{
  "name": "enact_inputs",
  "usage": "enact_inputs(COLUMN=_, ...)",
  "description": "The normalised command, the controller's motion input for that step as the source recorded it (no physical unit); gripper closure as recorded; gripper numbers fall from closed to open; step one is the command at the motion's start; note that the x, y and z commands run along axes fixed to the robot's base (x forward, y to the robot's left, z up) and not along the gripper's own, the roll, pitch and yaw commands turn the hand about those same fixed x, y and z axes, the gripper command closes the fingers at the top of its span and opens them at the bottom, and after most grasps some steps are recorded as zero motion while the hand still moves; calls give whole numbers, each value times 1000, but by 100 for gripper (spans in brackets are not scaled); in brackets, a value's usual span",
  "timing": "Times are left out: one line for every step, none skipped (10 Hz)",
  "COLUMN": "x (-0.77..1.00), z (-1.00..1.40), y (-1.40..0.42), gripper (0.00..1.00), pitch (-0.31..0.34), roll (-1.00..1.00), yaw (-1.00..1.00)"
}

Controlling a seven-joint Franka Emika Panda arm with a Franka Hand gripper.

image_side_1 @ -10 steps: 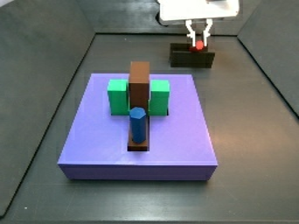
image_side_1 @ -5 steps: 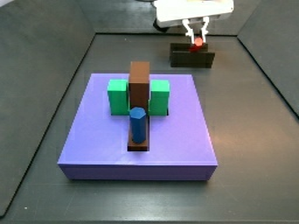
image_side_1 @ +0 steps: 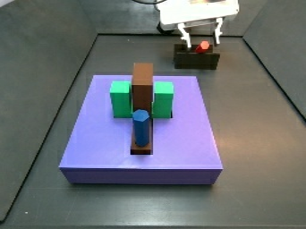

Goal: Pick up the red object. Move up. Place the red object on the fixture. Regrasp the red object. Move to above the board. Insert the red object.
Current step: Regrasp the red object.

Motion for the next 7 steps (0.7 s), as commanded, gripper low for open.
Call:
enact_inputs(x=-197, z=589, y=-66, gripper=0, pitch=3, roll=734, yaw=-126)
enact_inputs(x=-131, z=594, y=-51, gripper=0, pitch=14, roll=626, yaw=-129)
enact_inputs(x=-71, z=589, y=-129, gripper=0, pitch=46, roll=683, yaw=-80)
enact_inputs(x=0, z=471, y=-229, gripper=0, pitch=9, roll=837, yaw=0)
enact_inputs(x=74, z=343, y=-200, gripper=0, pitch=40, roll=949, yaw=0)
enact_inputs(x=177, z=303, y=-146, gripper=0, pitch=106, roll=949, yaw=26)
enact_inputs(x=100, z=286, y=-106, gripper=0, pitch=80, roll=957, yaw=34)
